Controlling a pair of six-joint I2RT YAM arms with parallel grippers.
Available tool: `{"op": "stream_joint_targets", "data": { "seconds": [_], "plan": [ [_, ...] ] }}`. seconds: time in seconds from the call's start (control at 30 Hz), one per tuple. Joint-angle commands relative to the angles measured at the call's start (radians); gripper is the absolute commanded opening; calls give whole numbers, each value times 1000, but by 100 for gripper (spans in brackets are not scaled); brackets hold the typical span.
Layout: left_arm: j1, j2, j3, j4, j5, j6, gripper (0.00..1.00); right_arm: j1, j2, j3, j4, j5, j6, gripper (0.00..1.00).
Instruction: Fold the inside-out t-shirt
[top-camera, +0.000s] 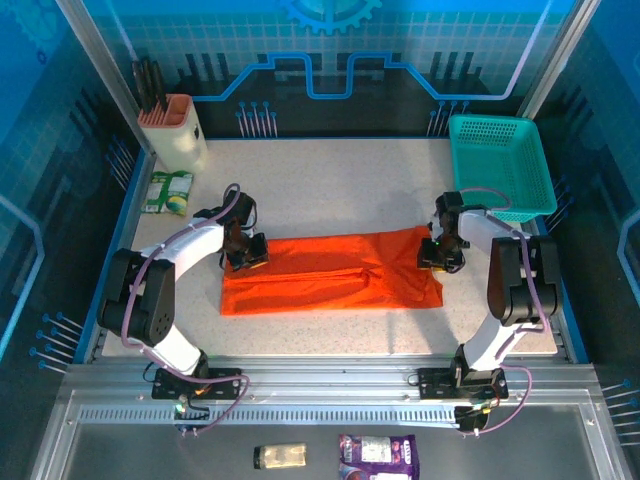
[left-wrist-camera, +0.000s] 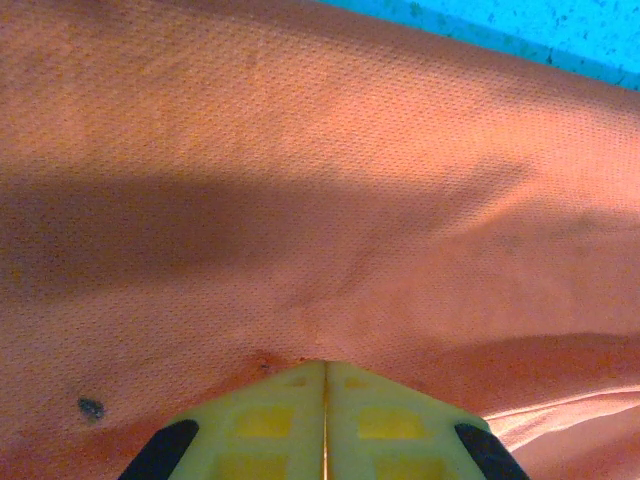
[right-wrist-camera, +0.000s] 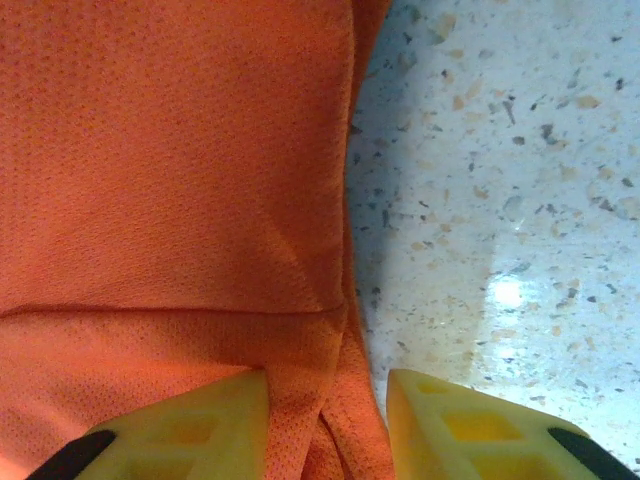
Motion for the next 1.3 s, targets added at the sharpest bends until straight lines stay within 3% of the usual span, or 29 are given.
{"op": "stream_joint_targets", "data": {
  "seconds": [0.0, 0.3, 0.73, 1.07, 1.27],
  "plan": [
    [9, -19, 26, -29, -5, 13, 9, -3, 25, 12, 4, -25, -14, 38],
    [9, -22, 29, -38, -12, 16, 9, 6, 52, 8, 8, -31, -4, 34],
    [9, -47, 15, -62, -48, 9, 9, -15, 30, 17, -6, -20, 10, 0],
    [66, -136, -78, -111, -138, -9, 8, -75, -72, 95, -116, 195, 33, 0],
    [70, -103, -116, -35, -13, -24, 6, -69, -122, 154, -177, 245, 37, 0]
  ]
}}
